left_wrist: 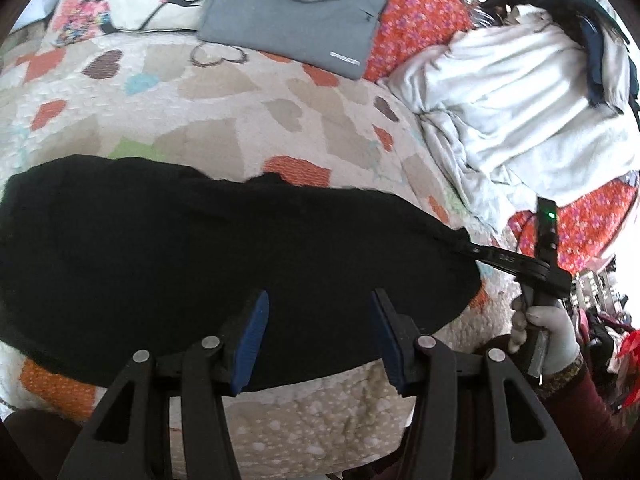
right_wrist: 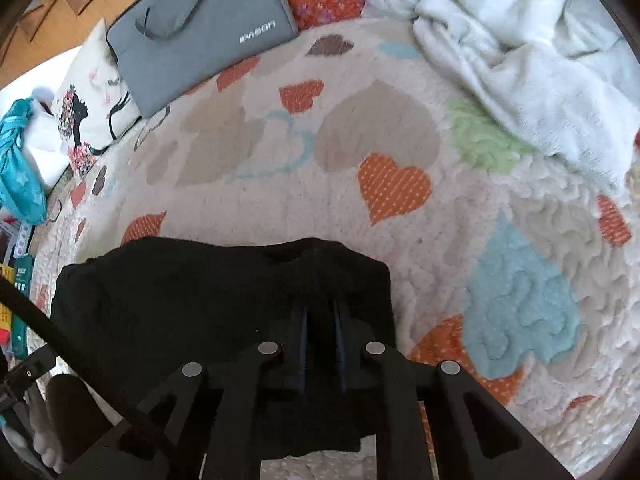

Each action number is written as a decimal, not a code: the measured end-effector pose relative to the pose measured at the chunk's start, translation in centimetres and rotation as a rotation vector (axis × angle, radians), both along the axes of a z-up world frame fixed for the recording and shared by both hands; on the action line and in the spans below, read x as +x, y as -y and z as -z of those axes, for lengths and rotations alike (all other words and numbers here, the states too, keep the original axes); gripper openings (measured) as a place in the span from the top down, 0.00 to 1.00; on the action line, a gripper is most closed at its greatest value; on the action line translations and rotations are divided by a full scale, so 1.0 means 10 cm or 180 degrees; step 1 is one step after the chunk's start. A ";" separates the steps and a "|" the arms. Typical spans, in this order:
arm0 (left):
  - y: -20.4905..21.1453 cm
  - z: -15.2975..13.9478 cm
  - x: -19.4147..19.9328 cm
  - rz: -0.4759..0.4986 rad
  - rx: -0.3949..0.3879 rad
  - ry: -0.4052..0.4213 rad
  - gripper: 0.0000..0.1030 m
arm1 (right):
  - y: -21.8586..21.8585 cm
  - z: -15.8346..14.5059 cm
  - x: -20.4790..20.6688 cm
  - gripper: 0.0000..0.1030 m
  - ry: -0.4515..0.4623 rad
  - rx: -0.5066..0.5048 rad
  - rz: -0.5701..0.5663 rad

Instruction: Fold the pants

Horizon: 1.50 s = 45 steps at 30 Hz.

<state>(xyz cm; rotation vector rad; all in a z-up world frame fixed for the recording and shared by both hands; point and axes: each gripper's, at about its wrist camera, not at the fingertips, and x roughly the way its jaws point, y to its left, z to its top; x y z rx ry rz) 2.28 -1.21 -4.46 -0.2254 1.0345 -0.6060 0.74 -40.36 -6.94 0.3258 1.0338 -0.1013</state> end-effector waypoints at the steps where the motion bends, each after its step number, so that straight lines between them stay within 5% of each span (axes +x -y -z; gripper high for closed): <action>1: -0.04 0.01 0.02 -0.0046 0.0022 -0.0006 0.51 | 0.07 0.01 -0.01 0.97 -0.0028 -0.0019 0.0099; 6: -0.22 0.08 0.06 -0.0224 0.0097 -0.0062 0.51 | 0.26 0.12 0.00 0.96 -0.0160 0.0112 0.0307; 9: -0.26 0.10 0.05 -0.0226 0.0104 -0.0066 0.51 | 0.34 0.01 -0.06 0.84 -0.0021 0.0194 0.0468; 12: -0.19 0.09 0.04 -0.0138 0.0056 -0.0047 0.51 | 0.47 -0.04 -0.17 0.51 0.0097 0.0466 0.0582; 13: -0.15 0.08 0.03 -0.0101 0.0046 -0.0040 0.51 | 0.48 -0.03 -0.18 0.48 0.0089 0.0503 0.0588; 20: 0.23 0.04 0.10 0.0184 0.0045 0.0005 0.51 | 0.34 0.01 -0.37 0.48 0.0099 0.0638 0.0591; 24: 0.35 -0.09 0.28 0.0258 0.0075 0.0145 0.48 | 0.30 0.08 -0.56 0.36 0.0102 0.0632 0.0688; 34: 0.83 -0.26 0.63 0.0443 -0.0090 0.0221 0.45 | 0.18 0.30 -0.54 0.27 0.0135 0.0852 0.0616; 36: 0.88 -0.24 0.62 0.0459 -0.0103 0.0191 0.45 | 0.11 0.32 -0.50 0.30 0.0140 0.0712 0.0577; 38: 0.92 -0.18 0.58 0.0491 -0.0058 0.0163 0.45 | 0.12 0.29 -0.52 0.60 0.0150 0.0635 0.0545; 39: 0.93 -0.15 0.55 0.0508 -0.0023 0.0150 0.45 | 0.18 0.30 -0.53 0.88 0.0212 0.0881 0.0499; 45: 0.96 -0.02 0.43 0.0582 0.0093 0.0075 0.45 | 0.35 0.26 -0.60 0.89 0.0290 0.0935 0.0726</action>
